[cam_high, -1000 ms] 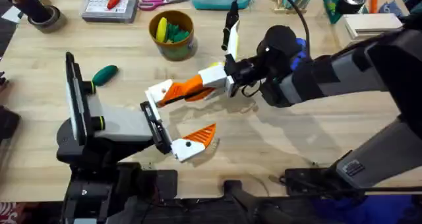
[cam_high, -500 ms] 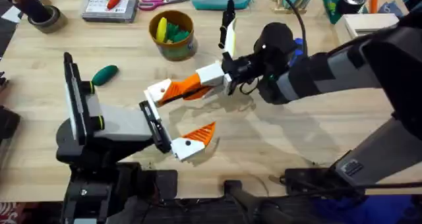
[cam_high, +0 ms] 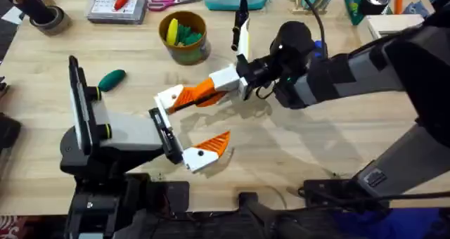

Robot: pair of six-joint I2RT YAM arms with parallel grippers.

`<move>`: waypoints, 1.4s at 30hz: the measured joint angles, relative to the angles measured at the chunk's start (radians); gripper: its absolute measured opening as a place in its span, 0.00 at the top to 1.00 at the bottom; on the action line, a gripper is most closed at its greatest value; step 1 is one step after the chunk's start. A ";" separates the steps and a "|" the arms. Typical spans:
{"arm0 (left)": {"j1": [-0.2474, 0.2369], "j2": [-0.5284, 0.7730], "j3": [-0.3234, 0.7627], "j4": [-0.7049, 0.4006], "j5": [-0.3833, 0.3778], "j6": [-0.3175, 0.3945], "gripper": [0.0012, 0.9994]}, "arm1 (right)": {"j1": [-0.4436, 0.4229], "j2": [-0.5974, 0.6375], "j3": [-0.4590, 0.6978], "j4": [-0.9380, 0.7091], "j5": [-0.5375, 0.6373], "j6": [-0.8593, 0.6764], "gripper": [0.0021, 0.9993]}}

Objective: Pick up the gripper from the table and insert it into the empty holder that is missing its gripper. Then pick up a screw, insert it into the mounting hole, and use the screwdriver to tighten it. Finally, clean up the table by picking up the vegetable and placing it into the bucket.

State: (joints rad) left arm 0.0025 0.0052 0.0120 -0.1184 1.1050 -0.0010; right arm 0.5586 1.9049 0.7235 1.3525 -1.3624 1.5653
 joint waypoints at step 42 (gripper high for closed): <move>0.000 0.000 0.000 -0.002 0.009 0.000 0.01 | -0.010 0.000 0.009 -0.028 -0.024 -0.028 0.99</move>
State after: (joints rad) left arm 0.0021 0.0055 0.0120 -0.1200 1.1145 -0.0010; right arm 0.5488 1.9051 0.7322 1.3247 -1.3862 1.5372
